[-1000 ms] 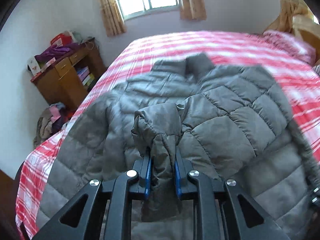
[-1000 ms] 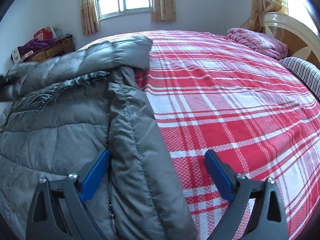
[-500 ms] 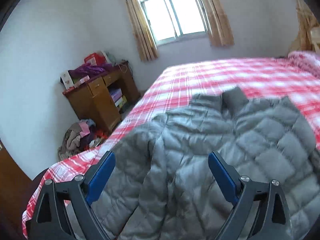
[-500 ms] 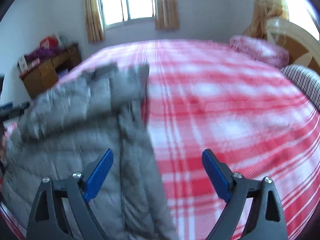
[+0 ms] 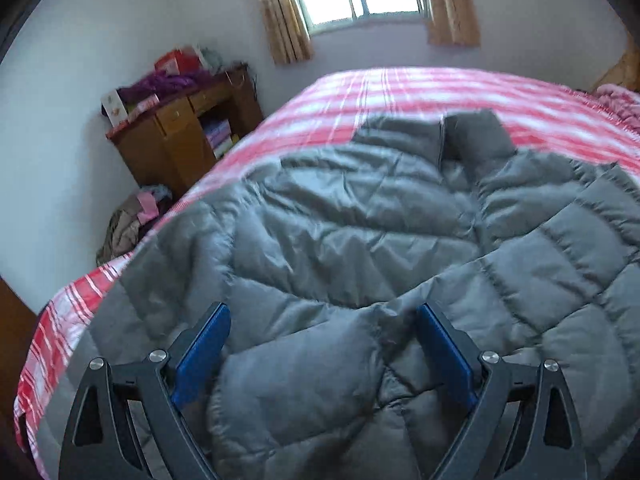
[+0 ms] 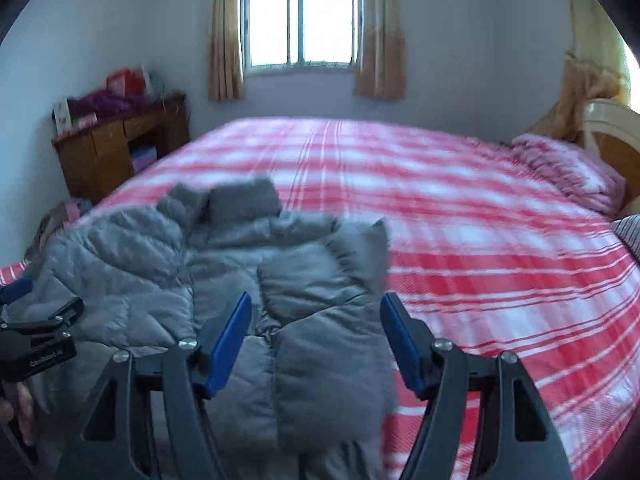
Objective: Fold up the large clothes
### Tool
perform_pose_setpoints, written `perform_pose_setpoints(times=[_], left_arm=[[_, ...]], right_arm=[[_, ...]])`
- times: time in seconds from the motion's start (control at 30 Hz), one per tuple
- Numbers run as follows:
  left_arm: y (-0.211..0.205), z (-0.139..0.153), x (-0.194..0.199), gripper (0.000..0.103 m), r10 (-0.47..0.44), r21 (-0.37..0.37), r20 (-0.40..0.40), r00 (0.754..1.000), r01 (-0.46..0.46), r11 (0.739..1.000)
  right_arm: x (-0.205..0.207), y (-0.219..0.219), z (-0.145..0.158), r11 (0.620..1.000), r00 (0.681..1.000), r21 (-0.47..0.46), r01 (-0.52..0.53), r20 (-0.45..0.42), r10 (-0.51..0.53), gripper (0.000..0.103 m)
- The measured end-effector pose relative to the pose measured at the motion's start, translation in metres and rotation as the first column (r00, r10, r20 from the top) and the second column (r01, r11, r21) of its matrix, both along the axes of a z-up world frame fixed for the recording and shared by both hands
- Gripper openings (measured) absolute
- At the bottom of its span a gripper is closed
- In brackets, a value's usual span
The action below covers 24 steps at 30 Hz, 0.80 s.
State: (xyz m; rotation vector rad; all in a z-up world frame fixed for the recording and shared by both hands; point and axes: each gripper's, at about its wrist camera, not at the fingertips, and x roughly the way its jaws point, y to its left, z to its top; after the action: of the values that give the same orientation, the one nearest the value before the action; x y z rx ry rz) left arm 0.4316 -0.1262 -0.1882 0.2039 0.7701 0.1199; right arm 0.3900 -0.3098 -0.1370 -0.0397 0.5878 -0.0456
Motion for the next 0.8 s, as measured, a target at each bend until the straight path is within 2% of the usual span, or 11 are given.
perform_pose_setpoints(times=[0.13,0.23,0.3,0.37,0.5,0.6,0.67,0.73,0.8], left_arm=[[0.0,-0.022,0.007,0.095,-0.005,0.011,-0.034,0.999,0.005,1.0],[0.002,-0.028,0.009,0.099,-0.002,-0.008,-0.053,0.999,0.002,1.0],[0.001,-0.03,0.011,0.101,0.012,0.0,-0.063,0.998,-0.012,1.0],[0.0,-0.031,0.013,0.102,0.017,0.005,-0.069,0.997,-0.017,1.0],[-0.001,-0.033,0.014,0.102,0.018,-0.001,-0.068,0.998,-0.018,1.0],[-0.001,-0.031,0.014,0.102,0.018,0.006,-0.073,0.997,-0.017,1.0],[0.006,-0.019,0.01,0.102,0.025,-0.017,-0.092,0.995,-0.027,1.0],[0.012,-0.001,0.003,0.102,0.01,-0.057,-0.043,0.999,-0.012,0.998],[0.016,0.025,-0.002,0.102,0.008,-0.077,0.063,0.998,-0.003,0.997]], right_arm=[[0.028,-0.011,-0.032,0.999,0.994,-0.01,0.044,-0.101,-0.044,0.07],[0.036,-0.03,-0.055,0.996,0.981,0.072,0.062,-0.185,-0.048,0.07],[0.035,-0.041,-0.06,0.989,0.978,0.128,0.072,-0.204,-0.045,0.07],[0.035,-0.042,-0.062,0.988,0.977,0.142,0.069,-0.211,-0.038,0.07],[0.038,-0.036,-0.063,0.993,0.973,0.097,0.07,-0.224,-0.047,0.072],[0.038,-0.037,-0.063,0.993,0.973,0.098,0.068,-0.227,-0.045,0.072],[0.036,-0.038,-0.06,0.993,0.974,0.1,0.068,-0.224,-0.044,0.07],[0.029,-0.037,-0.046,0.994,0.979,0.081,0.066,-0.196,-0.049,0.068],[0.008,-0.039,-0.015,0.993,0.996,0.097,0.072,-0.06,-0.067,0.072]])
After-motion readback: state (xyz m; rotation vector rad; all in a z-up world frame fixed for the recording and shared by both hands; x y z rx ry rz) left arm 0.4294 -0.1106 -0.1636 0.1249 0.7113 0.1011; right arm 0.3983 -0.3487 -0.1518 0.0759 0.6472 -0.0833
